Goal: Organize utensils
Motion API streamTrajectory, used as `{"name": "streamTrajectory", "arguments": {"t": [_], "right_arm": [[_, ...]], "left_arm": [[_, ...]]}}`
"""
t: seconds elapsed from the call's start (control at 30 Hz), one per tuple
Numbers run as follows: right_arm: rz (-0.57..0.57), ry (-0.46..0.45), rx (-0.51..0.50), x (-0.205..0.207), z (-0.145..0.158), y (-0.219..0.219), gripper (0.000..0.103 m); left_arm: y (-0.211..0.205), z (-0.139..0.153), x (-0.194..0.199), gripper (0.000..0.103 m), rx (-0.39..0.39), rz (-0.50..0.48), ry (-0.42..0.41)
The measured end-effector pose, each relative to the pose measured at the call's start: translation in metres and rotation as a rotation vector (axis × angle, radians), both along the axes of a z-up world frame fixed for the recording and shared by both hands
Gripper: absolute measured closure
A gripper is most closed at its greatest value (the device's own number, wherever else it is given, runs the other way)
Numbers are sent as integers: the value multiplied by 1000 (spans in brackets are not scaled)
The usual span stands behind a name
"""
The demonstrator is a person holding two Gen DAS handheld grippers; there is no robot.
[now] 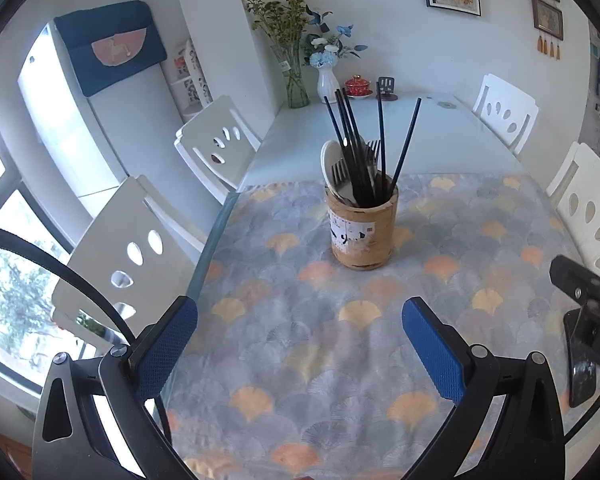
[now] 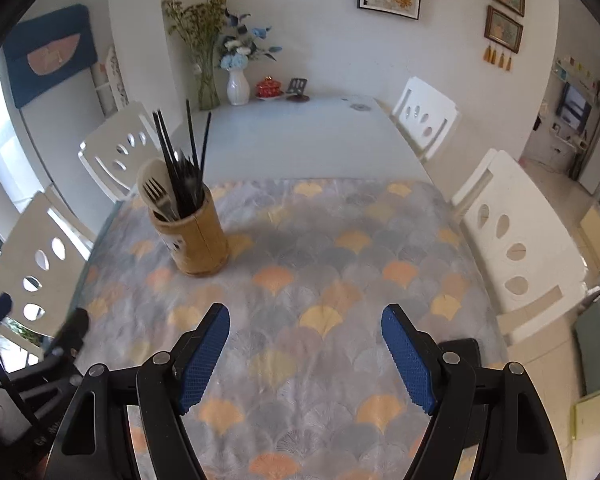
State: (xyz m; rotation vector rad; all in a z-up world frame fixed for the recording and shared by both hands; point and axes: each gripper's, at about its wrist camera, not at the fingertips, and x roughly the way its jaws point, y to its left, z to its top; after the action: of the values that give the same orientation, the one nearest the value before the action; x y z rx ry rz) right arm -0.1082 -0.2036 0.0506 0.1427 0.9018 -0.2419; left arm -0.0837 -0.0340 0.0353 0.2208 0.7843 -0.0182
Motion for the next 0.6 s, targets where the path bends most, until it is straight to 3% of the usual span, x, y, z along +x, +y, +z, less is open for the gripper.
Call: {"name": "streamTrajectory", "arguments": {"t": [0.2, 0.3, 0.4, 0.6], "right_arm": [[-3, 46, 2, 8, -5, 3, 26], [-14, 60, -28, 10, -3, 10, 26], [-3, 73, 3, 15, -4, 11, 26], [-2, 89, 10, 22, -15, 20, 26]], "left_arm": [[4, -4, 7, 0, 26, 25, 10], [6, -4, 17, 0, 39, 15, 37], [9, -3, 20, 0, 23, 7, 43], [3, -14, 24, 0, 69, -34, 73]]}}
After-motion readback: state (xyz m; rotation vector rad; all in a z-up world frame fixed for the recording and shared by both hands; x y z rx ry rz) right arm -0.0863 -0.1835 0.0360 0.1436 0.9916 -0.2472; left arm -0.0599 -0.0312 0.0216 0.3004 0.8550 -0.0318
